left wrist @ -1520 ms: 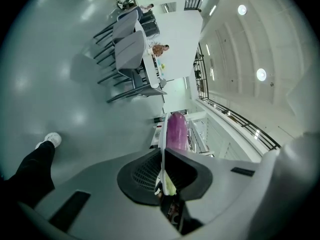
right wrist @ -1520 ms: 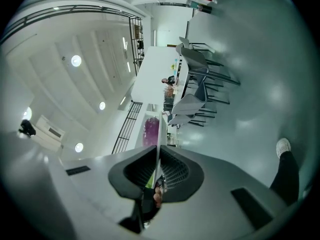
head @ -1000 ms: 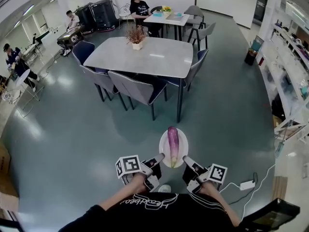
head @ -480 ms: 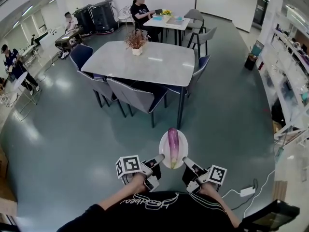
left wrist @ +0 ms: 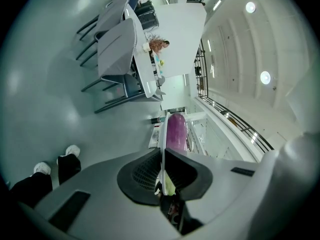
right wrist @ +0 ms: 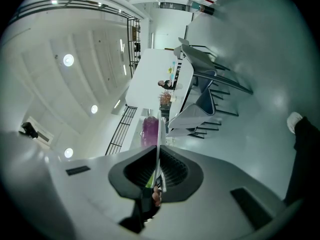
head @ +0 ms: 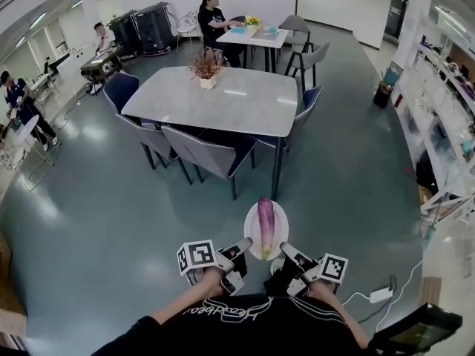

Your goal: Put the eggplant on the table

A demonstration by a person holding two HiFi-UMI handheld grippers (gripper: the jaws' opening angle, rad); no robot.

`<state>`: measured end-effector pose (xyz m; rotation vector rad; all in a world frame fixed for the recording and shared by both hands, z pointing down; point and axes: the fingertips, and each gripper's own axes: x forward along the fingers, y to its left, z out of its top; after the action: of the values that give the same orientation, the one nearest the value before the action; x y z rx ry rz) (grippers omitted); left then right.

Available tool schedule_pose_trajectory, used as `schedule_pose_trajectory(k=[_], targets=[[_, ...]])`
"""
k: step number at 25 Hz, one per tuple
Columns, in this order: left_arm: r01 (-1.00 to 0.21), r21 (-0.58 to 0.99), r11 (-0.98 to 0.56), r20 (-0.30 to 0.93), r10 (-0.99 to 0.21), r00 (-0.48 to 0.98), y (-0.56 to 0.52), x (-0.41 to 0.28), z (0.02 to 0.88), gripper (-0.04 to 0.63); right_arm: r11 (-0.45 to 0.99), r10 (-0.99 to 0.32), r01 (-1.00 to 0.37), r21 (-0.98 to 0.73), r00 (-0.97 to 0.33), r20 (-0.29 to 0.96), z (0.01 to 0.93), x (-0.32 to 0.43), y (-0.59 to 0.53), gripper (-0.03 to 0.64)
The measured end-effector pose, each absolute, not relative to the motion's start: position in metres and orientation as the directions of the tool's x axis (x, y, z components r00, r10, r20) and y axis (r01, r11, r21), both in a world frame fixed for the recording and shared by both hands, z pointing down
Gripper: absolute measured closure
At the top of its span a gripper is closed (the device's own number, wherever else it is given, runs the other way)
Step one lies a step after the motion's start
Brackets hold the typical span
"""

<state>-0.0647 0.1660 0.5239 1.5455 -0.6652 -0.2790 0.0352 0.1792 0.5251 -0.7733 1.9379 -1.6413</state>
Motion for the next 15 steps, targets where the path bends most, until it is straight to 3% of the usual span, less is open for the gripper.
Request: schedule_pose_trajectory(k=[15], targets=[[-0.233,0.972,0.040,0.200,-0.666,0.718,0.099,-0.094,0.511,0.568,0.162,-0.582,-0.073,-0.984,-0.813,-0.035,0.515,0.007,0.100,0.597]])
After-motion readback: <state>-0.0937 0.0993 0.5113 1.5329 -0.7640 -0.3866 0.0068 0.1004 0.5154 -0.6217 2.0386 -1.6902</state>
